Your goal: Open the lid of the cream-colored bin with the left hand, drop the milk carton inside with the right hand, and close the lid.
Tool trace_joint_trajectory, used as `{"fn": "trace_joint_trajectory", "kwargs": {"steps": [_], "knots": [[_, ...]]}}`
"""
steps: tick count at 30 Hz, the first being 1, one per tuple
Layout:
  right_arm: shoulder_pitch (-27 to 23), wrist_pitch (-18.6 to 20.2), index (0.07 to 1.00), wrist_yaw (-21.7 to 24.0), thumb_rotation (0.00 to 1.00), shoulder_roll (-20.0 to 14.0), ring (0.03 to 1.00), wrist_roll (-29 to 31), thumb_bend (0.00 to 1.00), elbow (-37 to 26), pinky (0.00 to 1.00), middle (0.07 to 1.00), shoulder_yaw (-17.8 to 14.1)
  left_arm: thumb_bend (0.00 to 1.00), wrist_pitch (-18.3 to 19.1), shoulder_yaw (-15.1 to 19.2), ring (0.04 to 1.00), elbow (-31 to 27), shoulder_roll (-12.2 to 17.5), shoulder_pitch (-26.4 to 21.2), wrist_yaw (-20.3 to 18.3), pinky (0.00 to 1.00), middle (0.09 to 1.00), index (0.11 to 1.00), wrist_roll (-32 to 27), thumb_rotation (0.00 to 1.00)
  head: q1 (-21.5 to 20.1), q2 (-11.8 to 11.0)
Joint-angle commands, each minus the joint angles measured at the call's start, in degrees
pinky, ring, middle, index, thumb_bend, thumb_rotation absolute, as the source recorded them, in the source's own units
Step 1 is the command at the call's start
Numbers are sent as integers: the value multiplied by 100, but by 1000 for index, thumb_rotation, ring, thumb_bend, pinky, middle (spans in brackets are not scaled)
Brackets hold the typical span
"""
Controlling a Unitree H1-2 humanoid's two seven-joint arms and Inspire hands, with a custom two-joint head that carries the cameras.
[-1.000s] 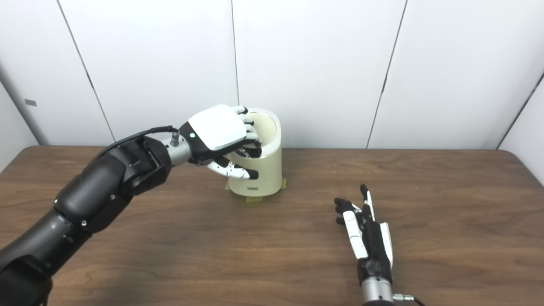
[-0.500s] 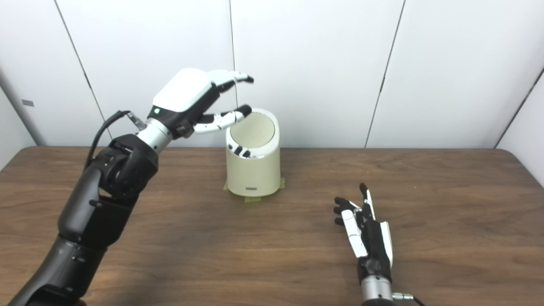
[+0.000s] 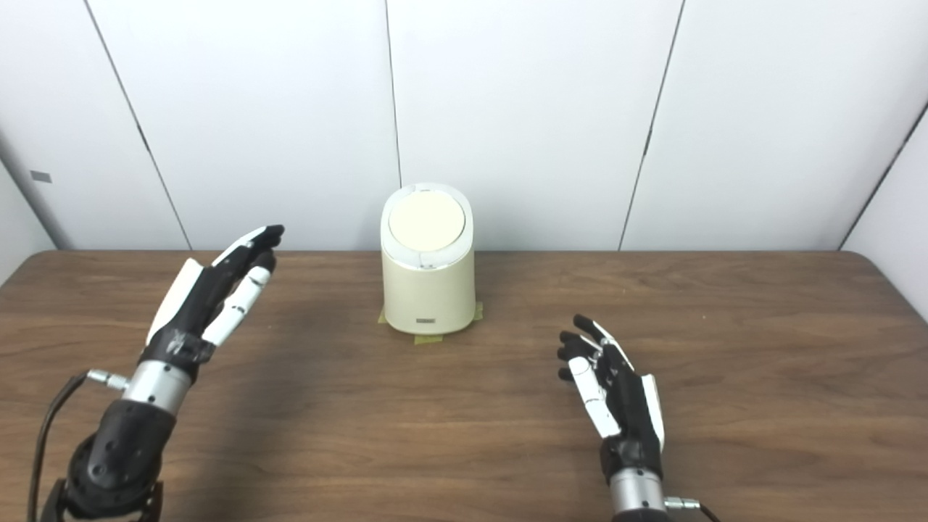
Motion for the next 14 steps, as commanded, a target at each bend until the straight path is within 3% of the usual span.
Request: {"fn": "trace_joint_trajectory", "kwargs": {"steps": [1, 7, 14], "knots": [[-242, -30, 883, 162, 750, -71, 810, 243, 537, -253, 746, 828, -33, 408, 27, -13, 932, -275, -149, -43, 51, 917, 933, 940, -384, 992, 10, 2], [-324, 141, 927, 441, 845, -142, 913, 636, 629, -558, 858, 901, 27, 406, 246, 154, 972, -538, -673, 709, 95, 958, 982, 986, -1658, 1000, 26, 17], [-207, 286, 959, 469, 958, -321, 987, 459, 638, -639, 928, 972, 134, 440, -33, 68, 1000, -463, -842, 1179, 148, 986, 1000, 1000, -2092, 1000, 49, 52]]}}
